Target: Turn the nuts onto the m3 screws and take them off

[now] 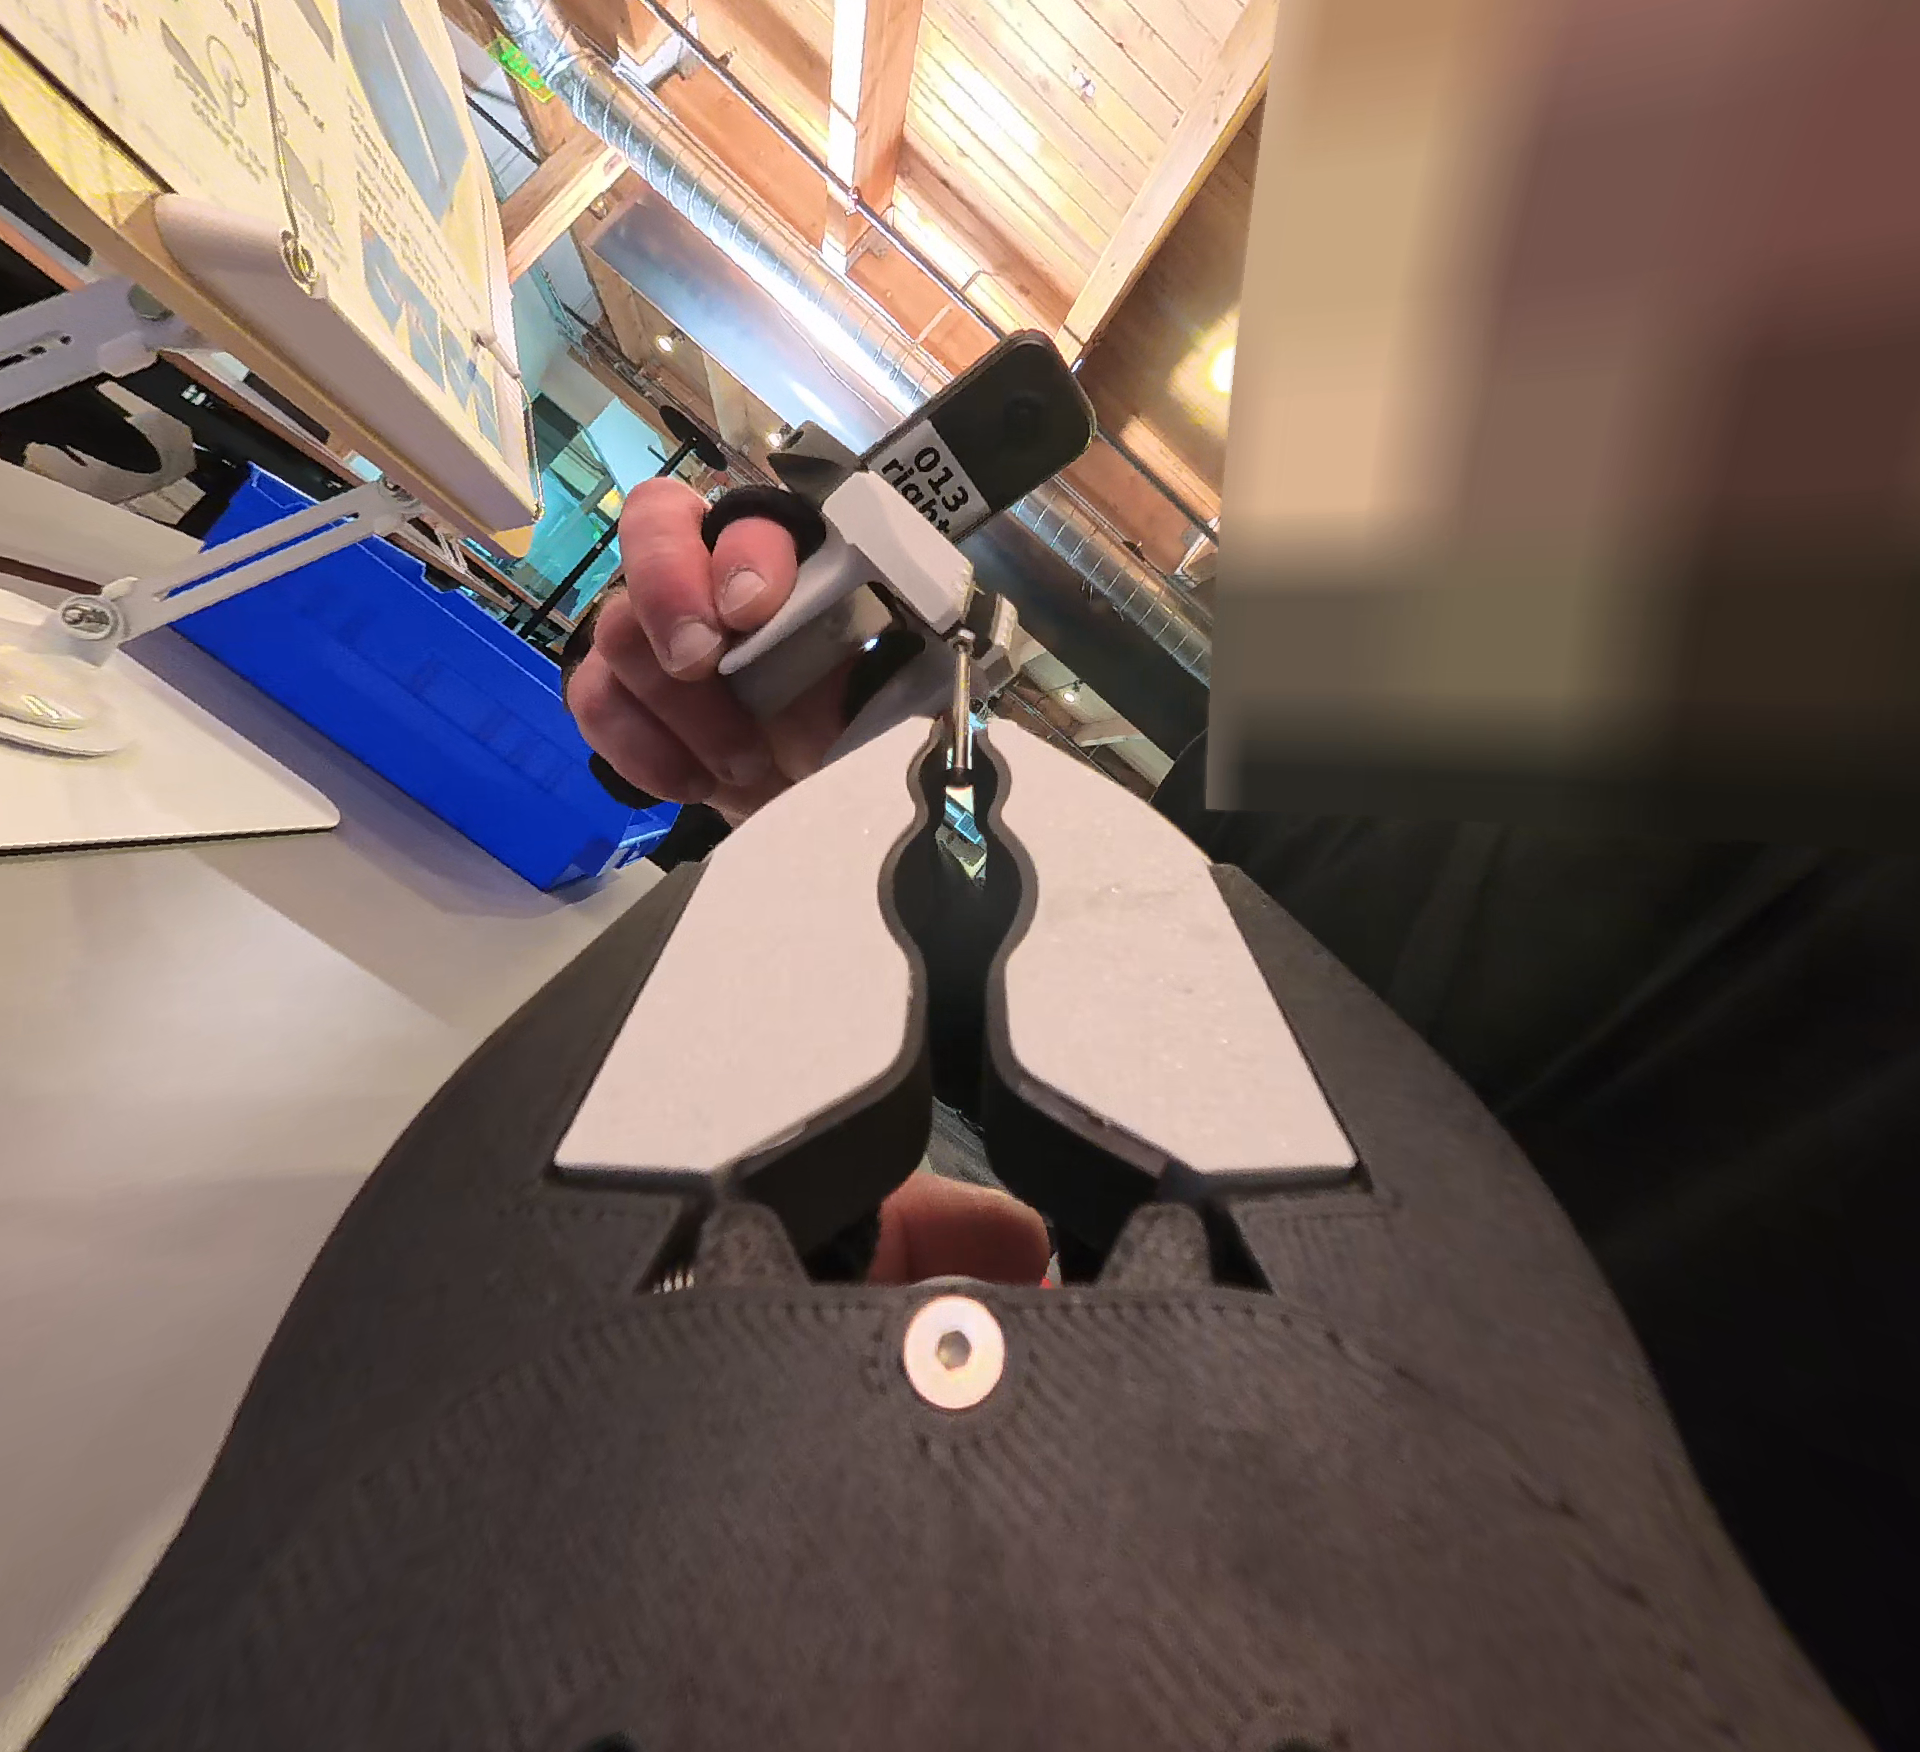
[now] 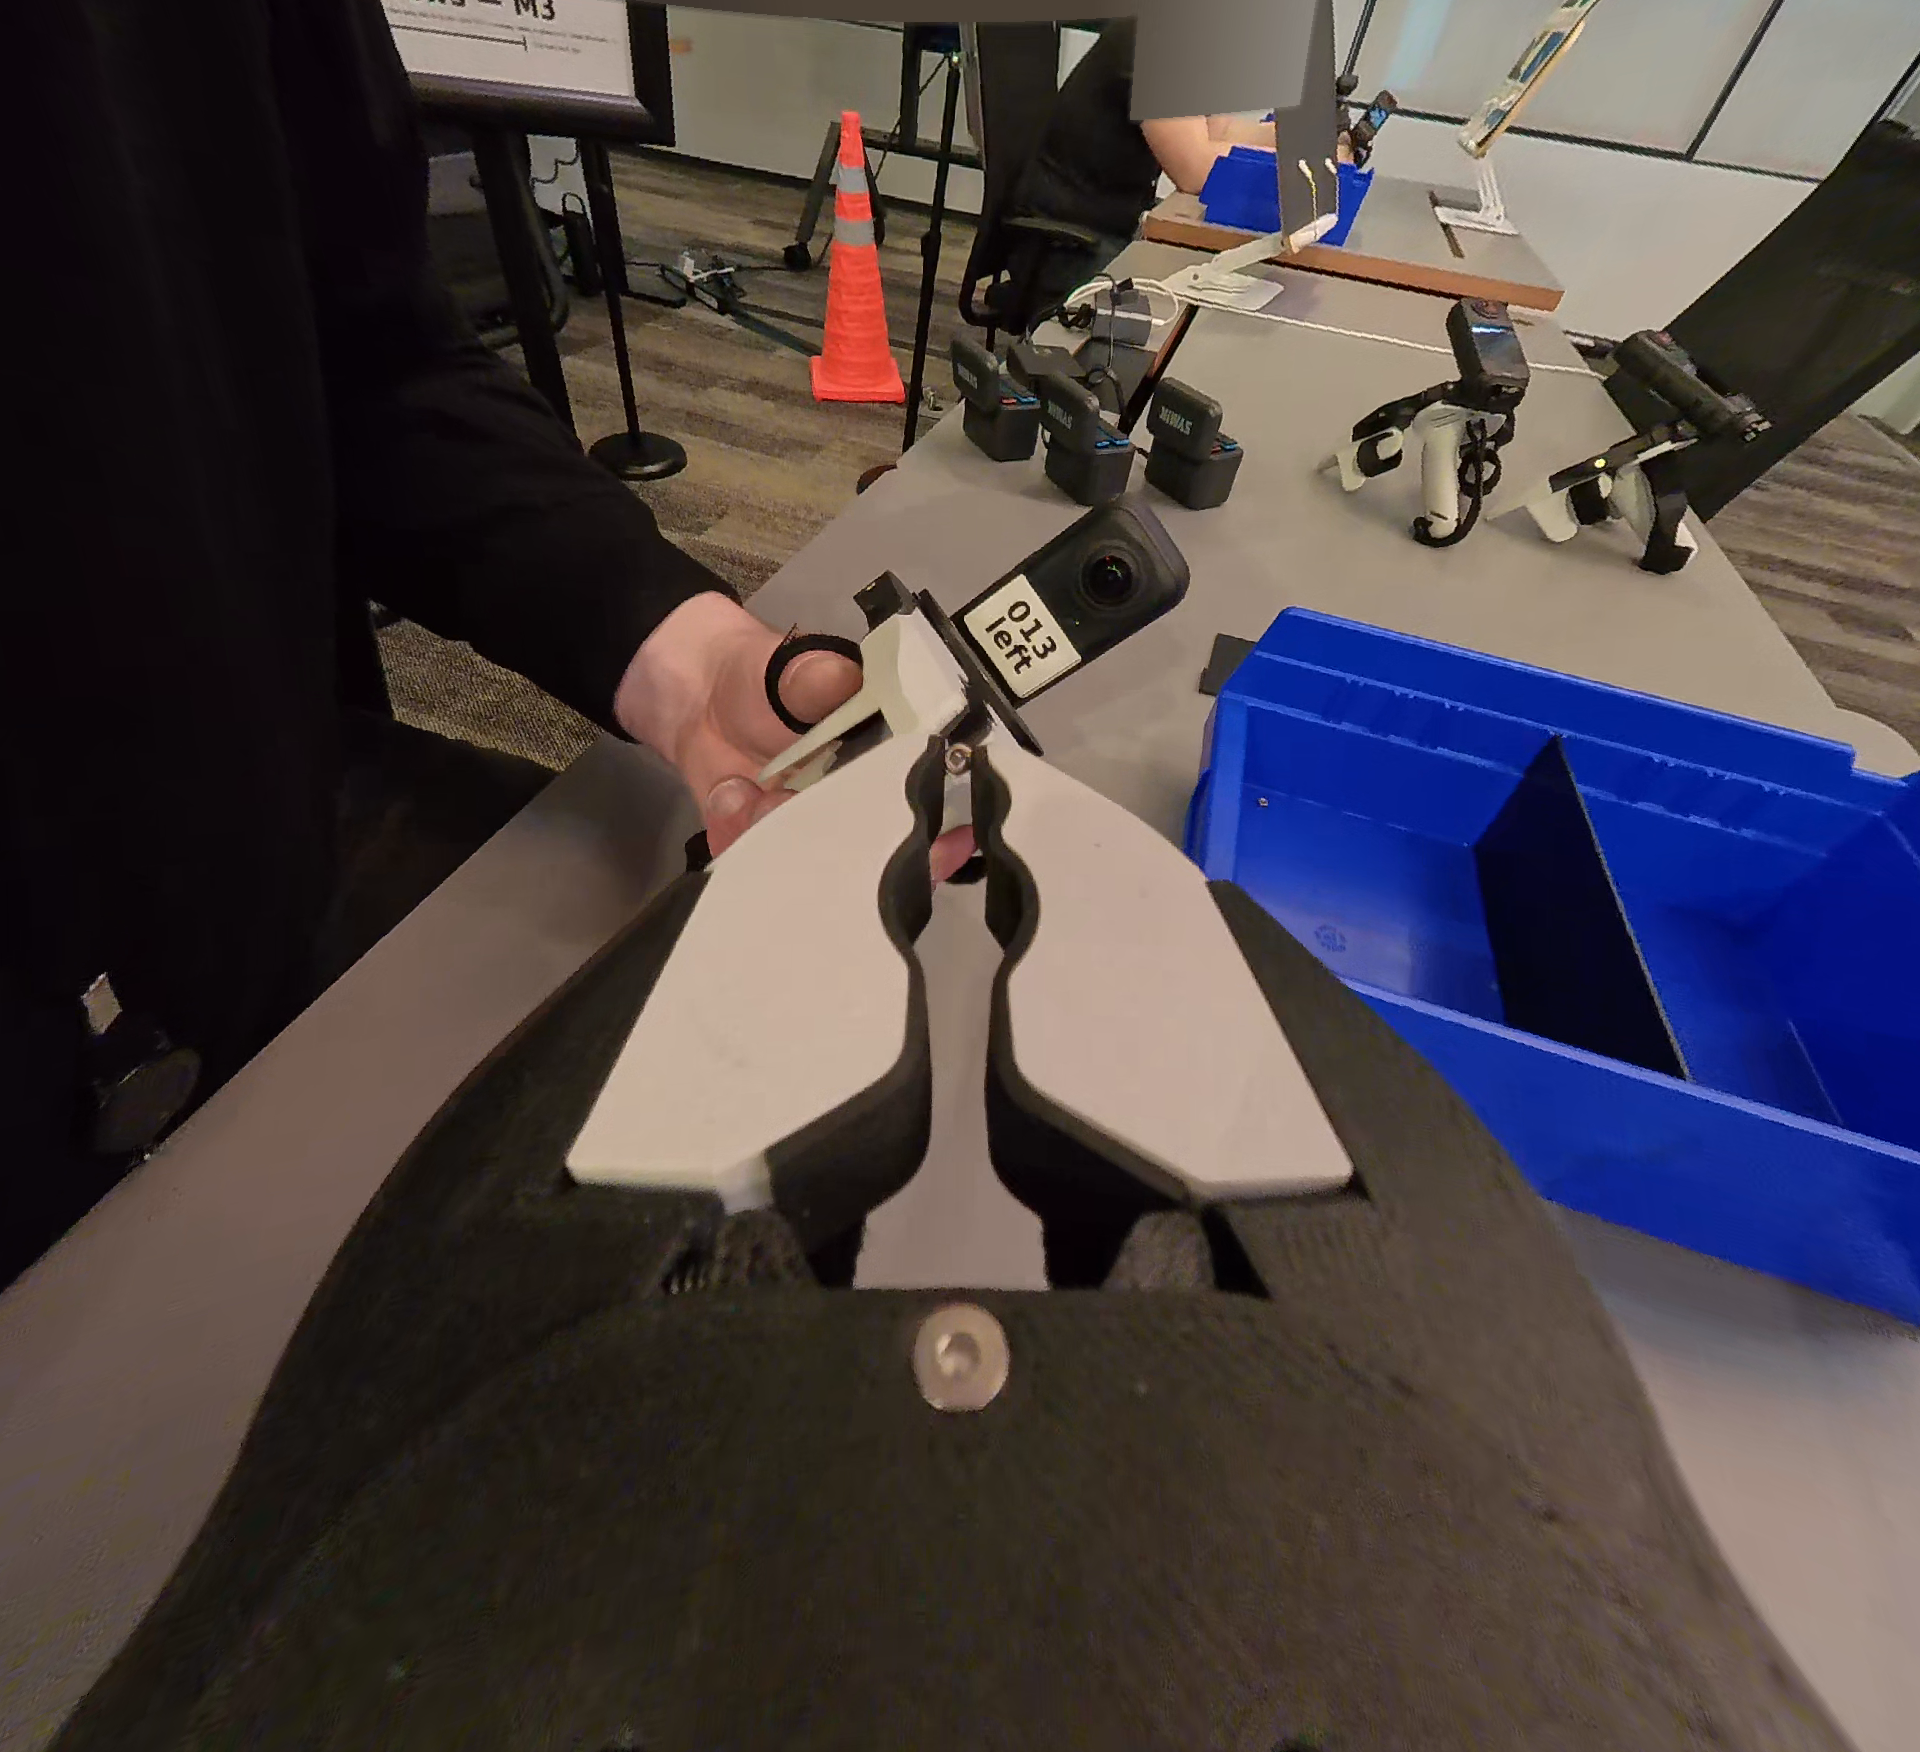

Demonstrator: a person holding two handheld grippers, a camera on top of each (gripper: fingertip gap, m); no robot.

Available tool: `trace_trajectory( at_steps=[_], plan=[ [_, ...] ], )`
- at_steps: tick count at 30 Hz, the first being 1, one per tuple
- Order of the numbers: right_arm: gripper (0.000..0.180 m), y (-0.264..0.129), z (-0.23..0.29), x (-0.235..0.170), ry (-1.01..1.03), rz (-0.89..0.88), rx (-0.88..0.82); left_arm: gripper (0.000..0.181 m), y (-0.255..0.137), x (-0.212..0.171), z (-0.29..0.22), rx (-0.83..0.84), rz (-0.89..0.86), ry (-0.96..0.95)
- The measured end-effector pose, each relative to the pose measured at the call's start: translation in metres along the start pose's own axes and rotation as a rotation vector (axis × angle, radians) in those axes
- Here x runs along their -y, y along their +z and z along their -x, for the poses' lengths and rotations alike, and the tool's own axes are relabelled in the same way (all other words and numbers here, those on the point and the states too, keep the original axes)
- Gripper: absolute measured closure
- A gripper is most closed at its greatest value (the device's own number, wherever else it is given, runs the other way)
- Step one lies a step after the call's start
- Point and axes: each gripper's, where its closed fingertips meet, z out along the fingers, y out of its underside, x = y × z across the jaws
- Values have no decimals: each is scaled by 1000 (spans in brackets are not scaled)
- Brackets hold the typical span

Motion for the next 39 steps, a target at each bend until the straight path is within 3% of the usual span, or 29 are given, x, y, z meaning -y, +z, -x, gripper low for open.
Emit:
trace_trajectory(
  at_steps=[27,39],
  plan=[
    [175,4,-2,5,33,-104,-39,177,2,5,-3,-22,-38,-11],
    [175,2,-4,2,101,-144,-81,178,3,6,-2,47,-13,86]
  ],
)
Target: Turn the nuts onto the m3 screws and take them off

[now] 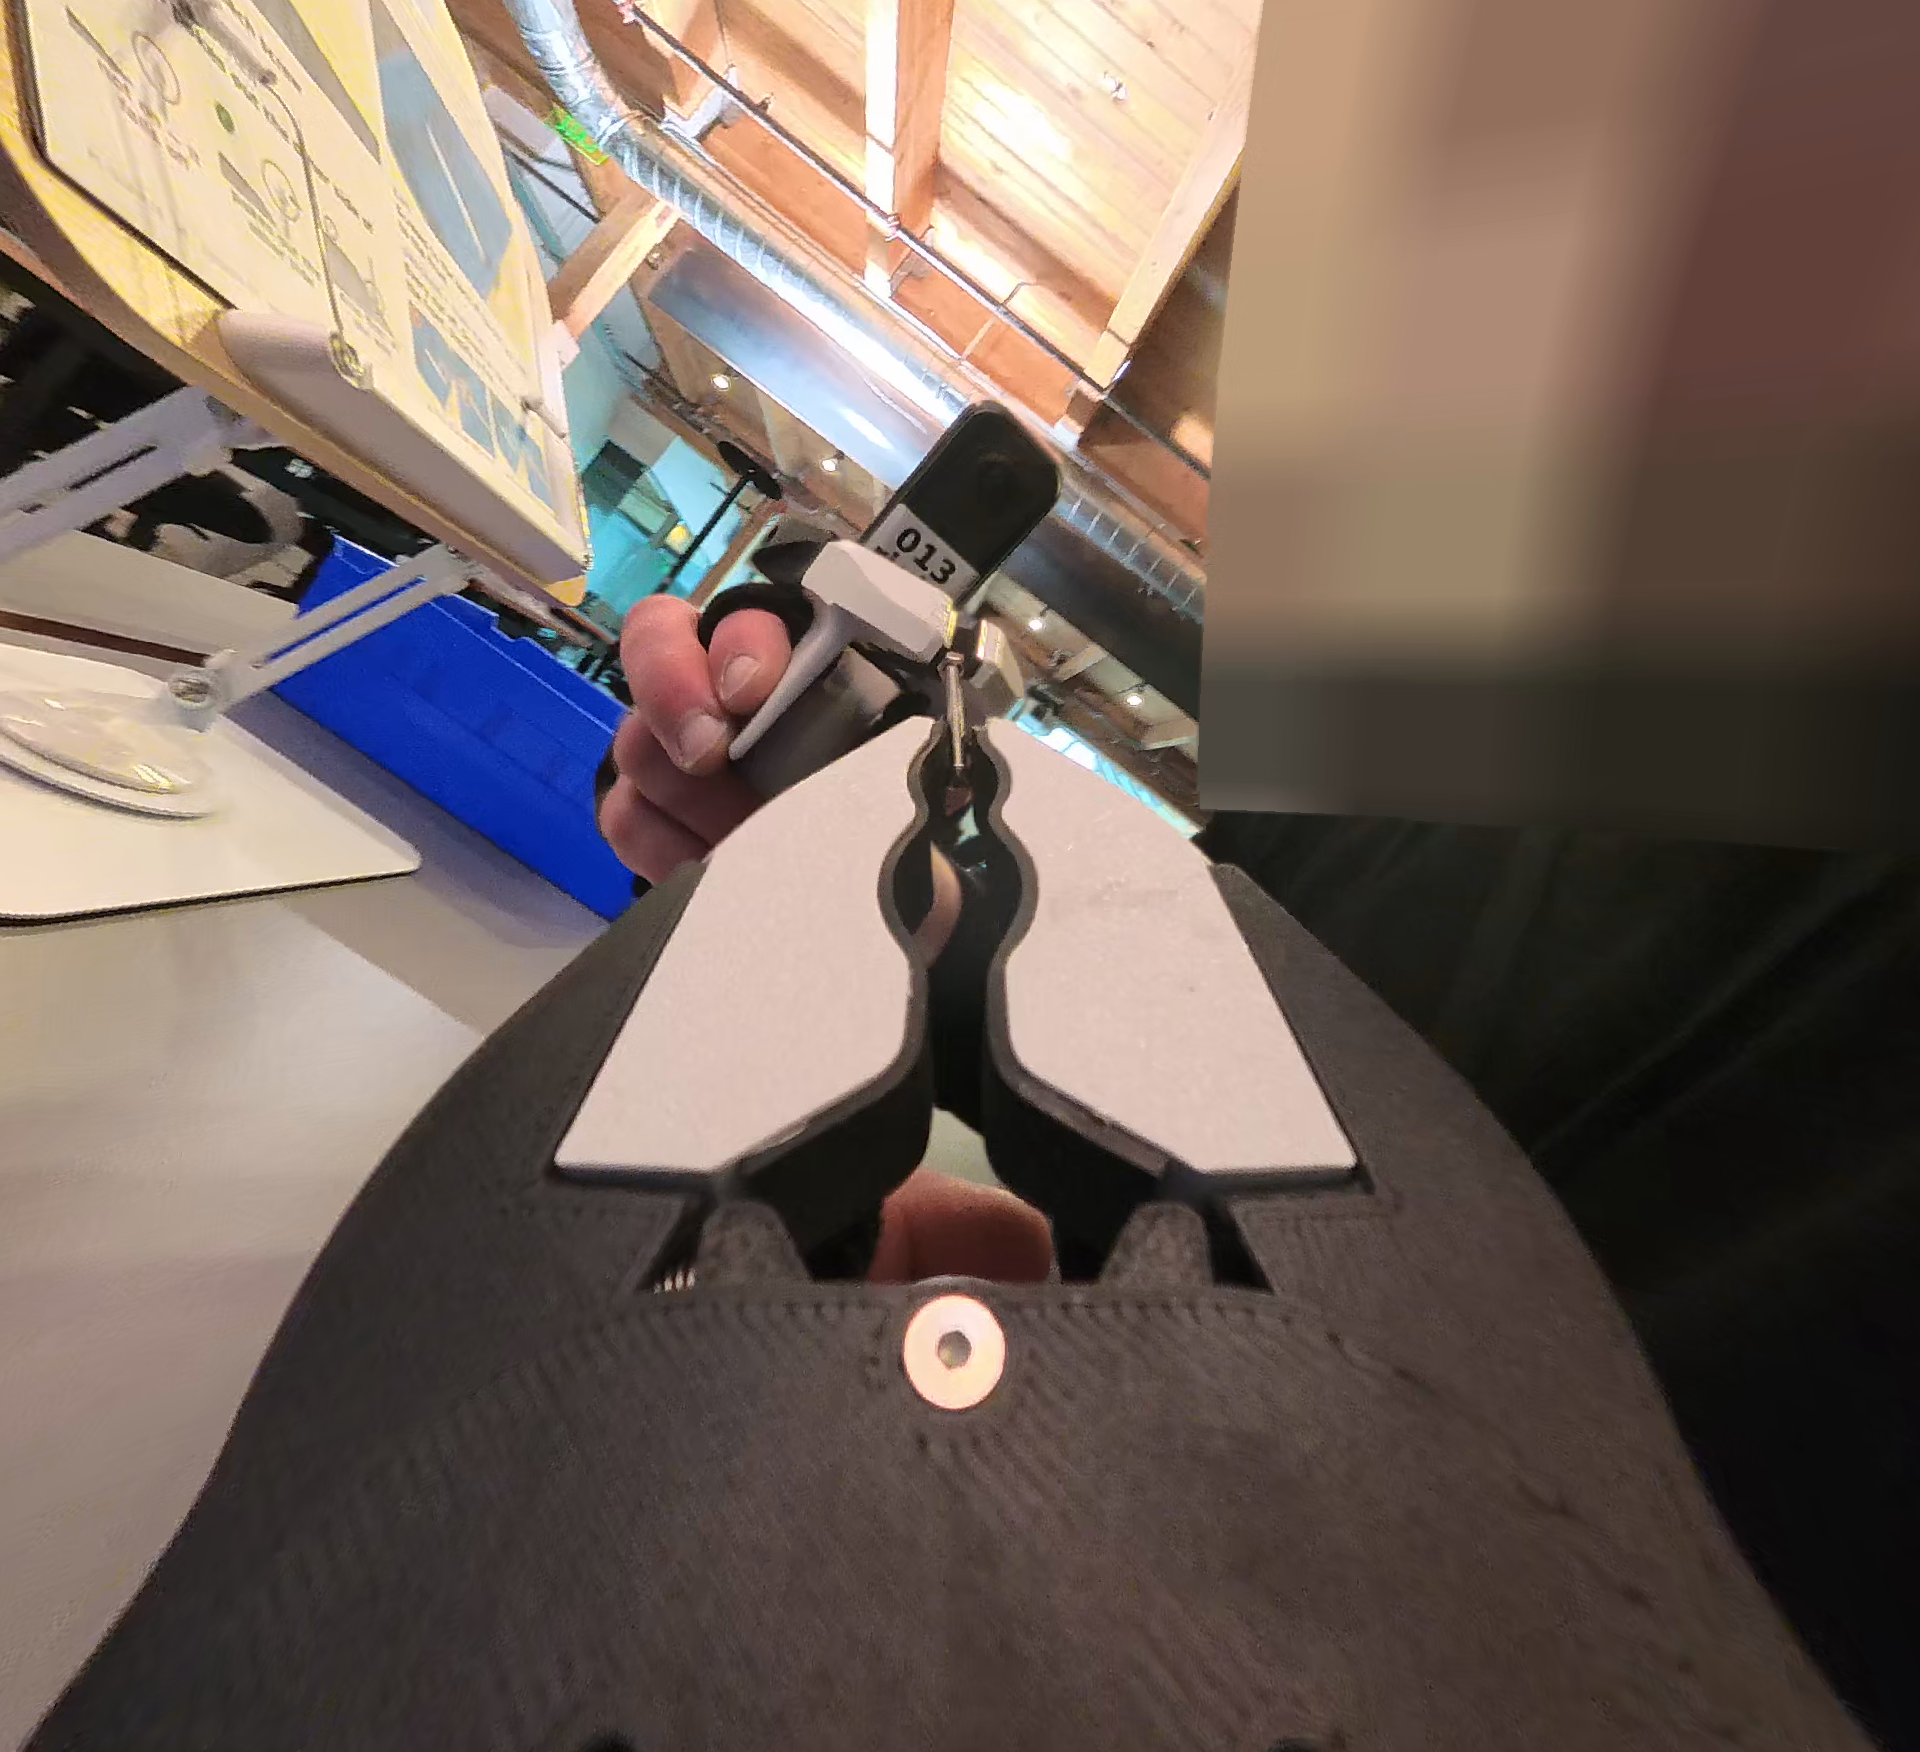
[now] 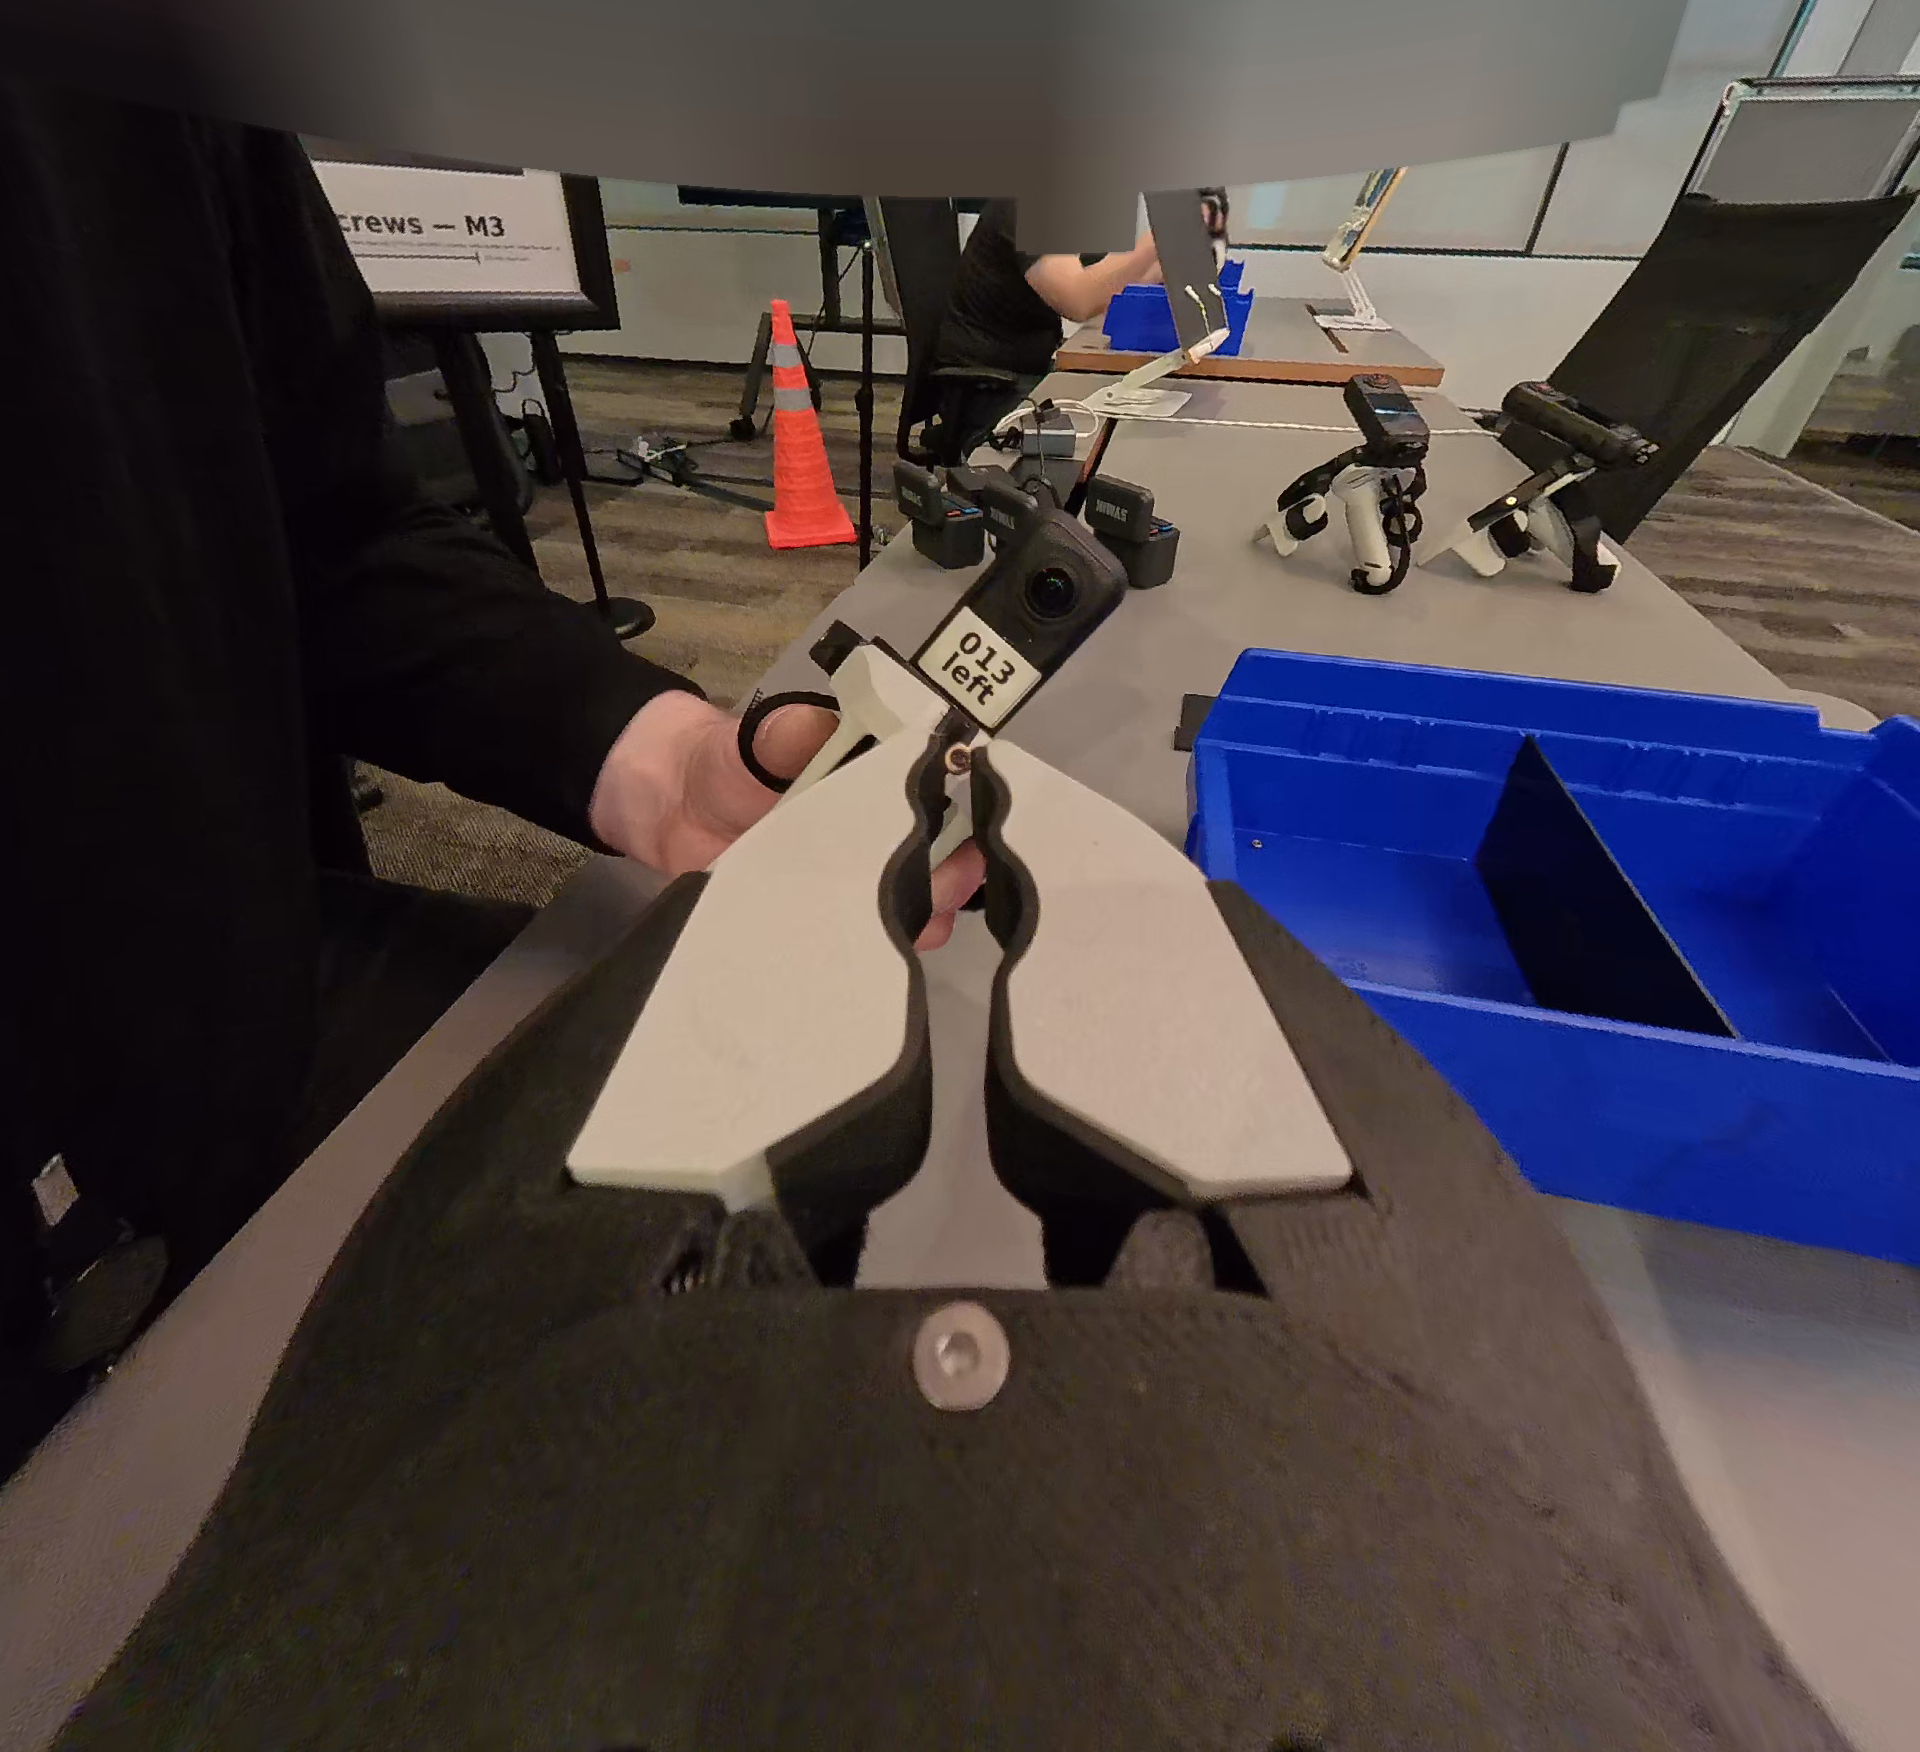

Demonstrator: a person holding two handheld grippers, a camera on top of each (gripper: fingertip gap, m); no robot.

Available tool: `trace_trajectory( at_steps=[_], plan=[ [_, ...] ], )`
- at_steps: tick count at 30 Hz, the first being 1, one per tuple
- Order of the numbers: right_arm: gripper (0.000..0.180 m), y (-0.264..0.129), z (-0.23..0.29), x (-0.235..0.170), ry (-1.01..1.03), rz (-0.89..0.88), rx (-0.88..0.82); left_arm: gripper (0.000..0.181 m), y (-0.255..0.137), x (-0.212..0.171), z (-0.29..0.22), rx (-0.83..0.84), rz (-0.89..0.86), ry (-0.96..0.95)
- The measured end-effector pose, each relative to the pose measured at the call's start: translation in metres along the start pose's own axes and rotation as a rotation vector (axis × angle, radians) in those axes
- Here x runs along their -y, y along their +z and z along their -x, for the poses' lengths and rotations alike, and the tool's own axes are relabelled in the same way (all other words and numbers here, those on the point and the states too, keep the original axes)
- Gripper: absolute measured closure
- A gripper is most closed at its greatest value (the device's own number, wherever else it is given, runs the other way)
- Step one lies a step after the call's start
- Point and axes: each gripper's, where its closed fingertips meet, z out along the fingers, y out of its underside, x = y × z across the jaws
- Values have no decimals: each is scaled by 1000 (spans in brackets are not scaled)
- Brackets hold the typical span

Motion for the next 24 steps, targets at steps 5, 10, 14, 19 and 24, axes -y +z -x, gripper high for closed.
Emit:
trace_trajectory(
  at_steps=[5,10,14,19,24],
  plan=[
    [175,-1,-1,0,27,-23,-15,178,1,-1,1,25,9,33],
    [175,-3,0,-2,51,-23,-16,178,2,-2,2,57,43,84],
    [175,-5,0,-4,70,-12,-16,178,3,-4,3,90,80,136],
    [175,-7,0,-8,106,-5,-14,178,2,-4,5,133,106,198],
    [176,-7,0,-10,143,-17,-15,178,2,-5,6,158,130,242]
  ],
)
